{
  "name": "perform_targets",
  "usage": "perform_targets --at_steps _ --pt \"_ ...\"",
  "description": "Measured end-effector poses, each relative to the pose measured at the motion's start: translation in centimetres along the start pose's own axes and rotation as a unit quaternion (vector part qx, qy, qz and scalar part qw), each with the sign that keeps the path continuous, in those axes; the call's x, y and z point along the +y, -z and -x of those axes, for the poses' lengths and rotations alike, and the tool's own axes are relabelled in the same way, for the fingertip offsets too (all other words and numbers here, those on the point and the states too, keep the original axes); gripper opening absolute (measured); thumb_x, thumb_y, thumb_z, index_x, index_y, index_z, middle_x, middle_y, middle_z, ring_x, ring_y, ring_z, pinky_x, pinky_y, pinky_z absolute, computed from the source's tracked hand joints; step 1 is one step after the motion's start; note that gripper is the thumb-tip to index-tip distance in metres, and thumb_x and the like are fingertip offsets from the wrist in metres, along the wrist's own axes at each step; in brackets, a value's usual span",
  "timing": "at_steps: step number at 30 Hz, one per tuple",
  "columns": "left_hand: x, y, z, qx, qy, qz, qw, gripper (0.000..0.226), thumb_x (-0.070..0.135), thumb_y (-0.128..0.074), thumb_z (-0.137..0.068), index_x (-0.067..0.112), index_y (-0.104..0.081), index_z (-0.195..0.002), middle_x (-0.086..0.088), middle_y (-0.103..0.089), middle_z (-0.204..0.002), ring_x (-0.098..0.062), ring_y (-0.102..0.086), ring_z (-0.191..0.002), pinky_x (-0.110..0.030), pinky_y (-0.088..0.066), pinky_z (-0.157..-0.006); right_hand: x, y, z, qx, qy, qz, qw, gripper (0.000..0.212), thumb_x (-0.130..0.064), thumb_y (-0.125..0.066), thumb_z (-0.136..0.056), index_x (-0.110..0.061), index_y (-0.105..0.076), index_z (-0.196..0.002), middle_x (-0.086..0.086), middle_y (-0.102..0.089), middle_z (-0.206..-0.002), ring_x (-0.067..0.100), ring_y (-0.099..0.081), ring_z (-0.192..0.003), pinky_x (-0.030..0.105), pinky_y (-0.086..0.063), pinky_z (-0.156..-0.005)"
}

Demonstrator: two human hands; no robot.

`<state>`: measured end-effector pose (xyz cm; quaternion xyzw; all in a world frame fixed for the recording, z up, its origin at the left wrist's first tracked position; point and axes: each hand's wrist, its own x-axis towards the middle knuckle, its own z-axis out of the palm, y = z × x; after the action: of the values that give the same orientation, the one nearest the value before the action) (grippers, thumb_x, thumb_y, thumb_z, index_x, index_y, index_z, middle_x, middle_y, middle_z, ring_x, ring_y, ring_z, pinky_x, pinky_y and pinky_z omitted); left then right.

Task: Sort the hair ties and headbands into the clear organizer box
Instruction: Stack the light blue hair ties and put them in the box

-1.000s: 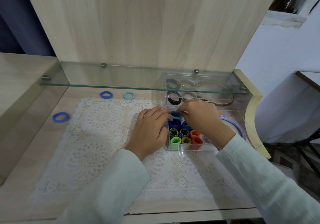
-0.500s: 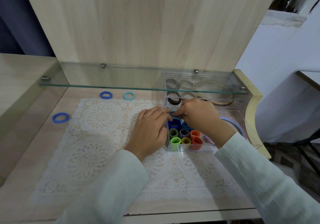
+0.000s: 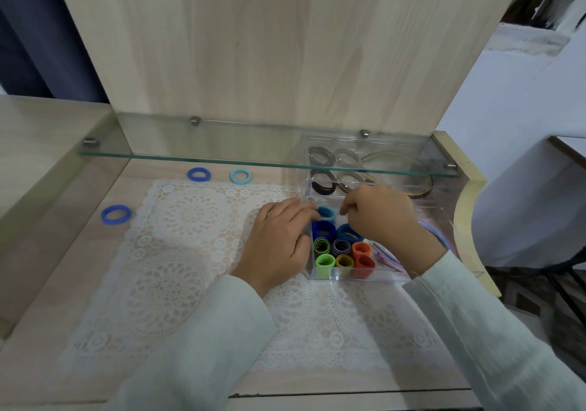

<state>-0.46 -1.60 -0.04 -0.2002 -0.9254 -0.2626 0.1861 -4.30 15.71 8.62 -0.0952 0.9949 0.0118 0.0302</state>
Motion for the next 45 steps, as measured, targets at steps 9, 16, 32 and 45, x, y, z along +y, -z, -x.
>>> perform_targets --at_steps 9,16,32,45 --pt "0.1 0.0 0.1 -0.007 0.003 -0.007 1.0 0.049 0.026 -0.033 -0.079 0.023 -0.065 -0.117 0.01 -0.062 -0.13 -0.014 -0.046 -0.13 -0.033 -0.024 -0.11 -2.1 -0.6 0.1 -0.023 -0.042 -0.057 0.997 0.018 -0.018 -0.054 -0.089 -0.016 -0.055 -0.107 0.006 -0.061 -0.103 0.025 -0.059 -0.094 0.042 -0.053 -0.085" --pt "0.0 0.0 0.0 -0.007 0.003 -0.009 1.0 0.049 0.025 -0.034 -0.077 0.022 -0.065 -0.115 0.01 -0.062 -0.129 -0.012 -0.047 -0.129 -0.032 -0.024 -0.109 -2.5 -0.3 0.3 -0.019 -0.015 -0.037 0.999 0.01 -0.014 -0.051 -0.089 -0.018 -0.046 -0.097 0.005 -0.058 -0.096 0.025 -0.058 -0.09 0.043 -0.053 -0.082" --pt "0.0 -0.2 0.0 0.014 0.007 -0.007 1.0 0.047 0.023 -0.035 -0.077 0.022 -0.064 -0.114 0.009 -0.062 -0.129 -0.013 -0.048 -0.128 -0.03 -0.025 -0.108 -2.4 -0.1 0.4 -0.035 -0.006 -0.01 0.999 0.013 -0.017 -0.051 -0.09 -0.017 -0.049 -0.103 0.005 -0.058 -0.098 0.024 -0.055 -0.092 0.04 -0.048 -0.086" --pt "-0.2 -0.5 0.0 0.047 0.056 -0.035 0.997 0.046 0.021 -0.033 -0.075 0.023 -0.062 -0.111 0.011 -0.068 -0.107 -0.011 -0.061 -0.098 -0.029 -0.037 -0.09 -2.2 -0.5 0.1 -0.046 -0.047 -0.117 0.991 0.013 -0.015 -0.052 -0.089 -0.017 -0.055 -0.102 0.006 -0.061 -0.104 0.025 -0.056 -0.099 0.046 -0.047 -0.092"
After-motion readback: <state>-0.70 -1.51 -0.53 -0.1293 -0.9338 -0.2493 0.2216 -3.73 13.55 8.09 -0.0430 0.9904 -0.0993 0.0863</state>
